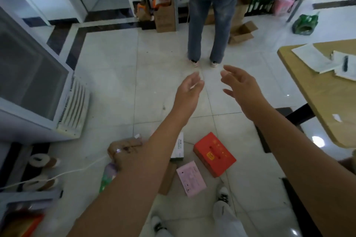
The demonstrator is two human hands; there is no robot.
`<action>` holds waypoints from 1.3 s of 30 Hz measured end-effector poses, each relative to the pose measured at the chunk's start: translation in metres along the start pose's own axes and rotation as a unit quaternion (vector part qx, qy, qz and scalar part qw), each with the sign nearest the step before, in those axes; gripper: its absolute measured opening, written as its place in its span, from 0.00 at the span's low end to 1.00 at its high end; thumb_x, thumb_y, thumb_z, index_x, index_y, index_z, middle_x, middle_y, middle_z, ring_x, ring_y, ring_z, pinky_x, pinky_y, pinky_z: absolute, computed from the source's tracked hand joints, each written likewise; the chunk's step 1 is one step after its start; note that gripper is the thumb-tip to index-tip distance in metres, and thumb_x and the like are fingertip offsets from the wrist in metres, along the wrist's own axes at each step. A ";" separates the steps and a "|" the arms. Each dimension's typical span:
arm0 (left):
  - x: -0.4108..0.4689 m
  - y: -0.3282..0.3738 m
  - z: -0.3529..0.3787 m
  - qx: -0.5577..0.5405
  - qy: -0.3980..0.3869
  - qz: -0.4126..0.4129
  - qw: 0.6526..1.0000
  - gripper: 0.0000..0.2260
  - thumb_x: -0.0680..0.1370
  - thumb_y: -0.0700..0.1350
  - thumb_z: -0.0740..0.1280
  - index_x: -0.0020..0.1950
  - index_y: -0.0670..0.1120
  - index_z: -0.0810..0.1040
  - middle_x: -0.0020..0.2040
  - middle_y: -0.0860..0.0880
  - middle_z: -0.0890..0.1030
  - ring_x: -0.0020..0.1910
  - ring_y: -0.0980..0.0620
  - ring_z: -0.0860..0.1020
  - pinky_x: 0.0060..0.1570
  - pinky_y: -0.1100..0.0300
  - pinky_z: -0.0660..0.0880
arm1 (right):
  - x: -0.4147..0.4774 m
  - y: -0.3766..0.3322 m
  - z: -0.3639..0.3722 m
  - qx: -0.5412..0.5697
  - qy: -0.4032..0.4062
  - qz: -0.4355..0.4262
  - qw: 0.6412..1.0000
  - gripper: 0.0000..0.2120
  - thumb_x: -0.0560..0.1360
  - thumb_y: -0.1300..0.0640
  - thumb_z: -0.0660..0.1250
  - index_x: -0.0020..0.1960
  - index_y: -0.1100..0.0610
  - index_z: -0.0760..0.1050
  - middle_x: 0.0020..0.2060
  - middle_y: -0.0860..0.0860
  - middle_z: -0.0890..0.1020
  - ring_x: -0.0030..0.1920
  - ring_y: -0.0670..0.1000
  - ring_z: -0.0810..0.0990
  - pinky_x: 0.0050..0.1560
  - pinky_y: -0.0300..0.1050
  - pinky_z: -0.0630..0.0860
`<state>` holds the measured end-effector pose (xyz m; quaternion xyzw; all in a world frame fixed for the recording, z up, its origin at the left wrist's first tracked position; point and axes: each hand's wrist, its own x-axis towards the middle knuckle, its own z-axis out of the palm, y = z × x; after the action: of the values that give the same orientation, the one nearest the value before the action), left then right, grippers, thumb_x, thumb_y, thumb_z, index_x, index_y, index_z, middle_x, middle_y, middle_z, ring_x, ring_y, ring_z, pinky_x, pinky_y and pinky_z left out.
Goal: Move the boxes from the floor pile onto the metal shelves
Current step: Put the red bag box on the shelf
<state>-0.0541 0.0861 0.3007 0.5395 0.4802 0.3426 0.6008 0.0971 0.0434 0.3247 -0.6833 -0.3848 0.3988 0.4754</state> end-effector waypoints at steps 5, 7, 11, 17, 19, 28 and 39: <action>0.032 -0.075 0.037 -0.013 0.064 -0.107 0.992 0.19 0.82 0.47 0.64 0.73 0.50 0.71 0.69 0.49 0.75 0.67 0.52 0.74 0.71 0.48 0.69 | 0.068 0.075 -0.008 0.014 -0.058 0.072 0.996 0.20 0.80 0.48 0.65 0.70 0.50 0.71 0.59 0.44 0.79 0.60 0.44 0.78 0.60 0.44 0.76; 0.043 -0.116 0.048 -0.025 0.093 -0.161 0.982 0.19 0.82 0.47 0.64 0.73 0.50 0.71 0.69 0.48 0.75 0.68 0.51 0.73 0.71 0.48 0.68 | 0.096 0.115 -0.004 0.015 -0.077 0.092 0.993 0.19 0.80 0.49 0.65 0.69 0.50 0.71 0.55 0.42 0.79 0.58 0.42 0.78 0.56 0.41 0.76; 0.057 -0.217 0.068 -0.044 0.098 -0.259 0.960 0.19 0.82 0.47 0.64 0.73 0.51 0.71 0.69 0.50 0.74 0.68 0.51 0.73 0.71 0.50 0.68 | 0.141 0.226 0.015 0.013 -0.090 0.165 0.982 0.16 0.79 0.50 0.66 0.66 0.51 0.73 0.53 0.43 0.80 0.57 0.44 0.79 0.56 0.44 0.77; 0.096 -0.405 0.106 -0.051 0.099 -0.388 0.915 0.18 0.82 0.47 0.63 0.72 0.47 0.71 0.64 0.41 0.78 0.60 0.47 0.78 0.62 0.53 0.73 | 0.176 0.445 0.049 -0.089 -0.098 0.257 0.957 0.20 0.77 0.46 0.68 0.65 0.53 0.76 0.56 0.53 0.82 0.53 0.52 0.81 0.59 0.55 0.78; 0.111 -0.470 0.119 -0.046 0.122 -0.420 0.898 0.16 0.82 0.47 0.63 0.69 0.46 0.73 0.63 0.39 0.79 0.57 0.46 0.79 0.57 0.54 0.74 | 0.182 0.511 0.057 -0.120 -0.103 0.279 0.947 0.21 0.76 0.45 0.67 0.65 0.54 0.76 0.57 0.54 0.82 0.52 0.53 0.81 0.59 0.57 0.78; 0.144 -0.707 0.156 -0.057 0.177 -0.507 0.841 0.37 0.65 0.57 0.65 0.67 0.33 0.71 0.65 0.37 0.77 0.64 0.39 0.76 0.66 0.44 0.72 | 0.225 0.709 0.059 -0.260 -0.091 0.286 0.918 0.32 0.78 0.44 0.65 0.76 0.58 0.61 0.73 0.57 0.68 0.70 0.58 0.70 0.68 0.54 0.68; 0.166 -0.758 0.171 -0.171 0.088 -0.522 0.831 0.22 0.81 0.60 0.59 0.73 0.52 0.70 0.61 0.55 0.79 0.45 0.65 0.75 0.40 0.70 0.64 | 0.250 0.784 0.060 -0.267 -0.076 0.326 0.904 0.34 0.76 0.38 0.65 0.74 0.58 0.65 0.69 0.55 0.73 0.65 0.57 0.75 0.64 0.55 0.72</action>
<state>0.0775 0.0470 -0.4815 0.0655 0.6748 0.1007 0.7281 0.2539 0.0925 -0.4834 -0.8395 -0.2676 0.4646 0.0879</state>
